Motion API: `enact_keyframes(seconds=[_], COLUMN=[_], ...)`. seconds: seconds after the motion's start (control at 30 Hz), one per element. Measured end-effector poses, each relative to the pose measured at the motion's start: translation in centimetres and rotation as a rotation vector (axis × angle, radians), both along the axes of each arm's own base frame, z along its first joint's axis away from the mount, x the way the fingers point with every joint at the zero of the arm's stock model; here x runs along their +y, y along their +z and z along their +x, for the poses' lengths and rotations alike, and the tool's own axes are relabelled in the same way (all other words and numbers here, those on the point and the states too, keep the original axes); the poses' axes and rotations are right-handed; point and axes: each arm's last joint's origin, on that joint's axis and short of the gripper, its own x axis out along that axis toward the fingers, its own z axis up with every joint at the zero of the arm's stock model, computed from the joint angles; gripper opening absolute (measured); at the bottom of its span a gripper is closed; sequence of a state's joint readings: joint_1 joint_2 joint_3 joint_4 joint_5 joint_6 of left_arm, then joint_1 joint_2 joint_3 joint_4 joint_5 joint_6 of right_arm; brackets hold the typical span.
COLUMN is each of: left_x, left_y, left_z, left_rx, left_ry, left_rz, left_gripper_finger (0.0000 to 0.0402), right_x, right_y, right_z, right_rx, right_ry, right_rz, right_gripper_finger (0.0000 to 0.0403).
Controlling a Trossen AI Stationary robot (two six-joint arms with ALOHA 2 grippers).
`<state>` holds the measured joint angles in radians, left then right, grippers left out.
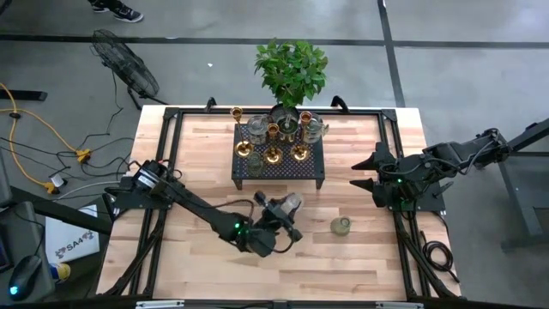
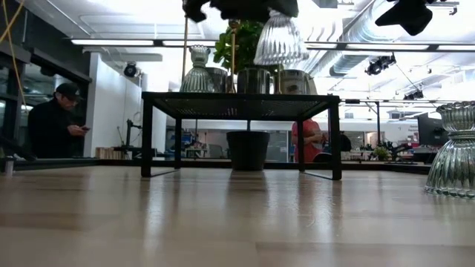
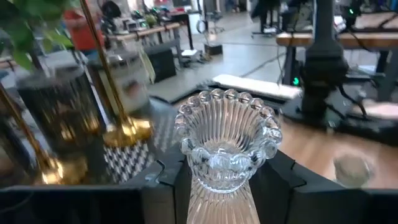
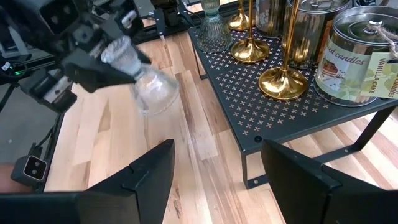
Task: Pick & Place candle stick holders
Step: Put the transparent candle holder on the shelf aligned with the green candle holder
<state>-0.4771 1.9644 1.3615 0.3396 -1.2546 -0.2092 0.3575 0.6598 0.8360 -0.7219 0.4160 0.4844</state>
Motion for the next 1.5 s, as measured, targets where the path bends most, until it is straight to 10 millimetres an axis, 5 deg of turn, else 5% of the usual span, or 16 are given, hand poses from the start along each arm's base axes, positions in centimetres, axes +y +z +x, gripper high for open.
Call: enact_keyframes(seconds=[0.27, 0.83, 1.5], left_x=[3.3, 8.4, 10.4], left_y=[2.2, 1.8, 1.5], left_z=[1.9, 3.1, 3.2], left_rx=[0.021, 0.004, -0.025], left_ry=[0.123, 0.282, 0.279], left_rz=[0.034, -0.005, -0.083], left_gripper_finger=[0.0123, 0.0123, 0.0124], right_x=[0.0, 0.0, 0.0], right_y=[0.0, 0.0, 0.0], right_z=[0.0, 0.0, 0.0], right_rx=[0.000, 0.000, 0.000], right_ry=[0.000, 0.000, 0.000], right_rz=[0.000, 0.000, 0.000], right_gripper_finger=[0.0233, 0.0233, 0.0233])
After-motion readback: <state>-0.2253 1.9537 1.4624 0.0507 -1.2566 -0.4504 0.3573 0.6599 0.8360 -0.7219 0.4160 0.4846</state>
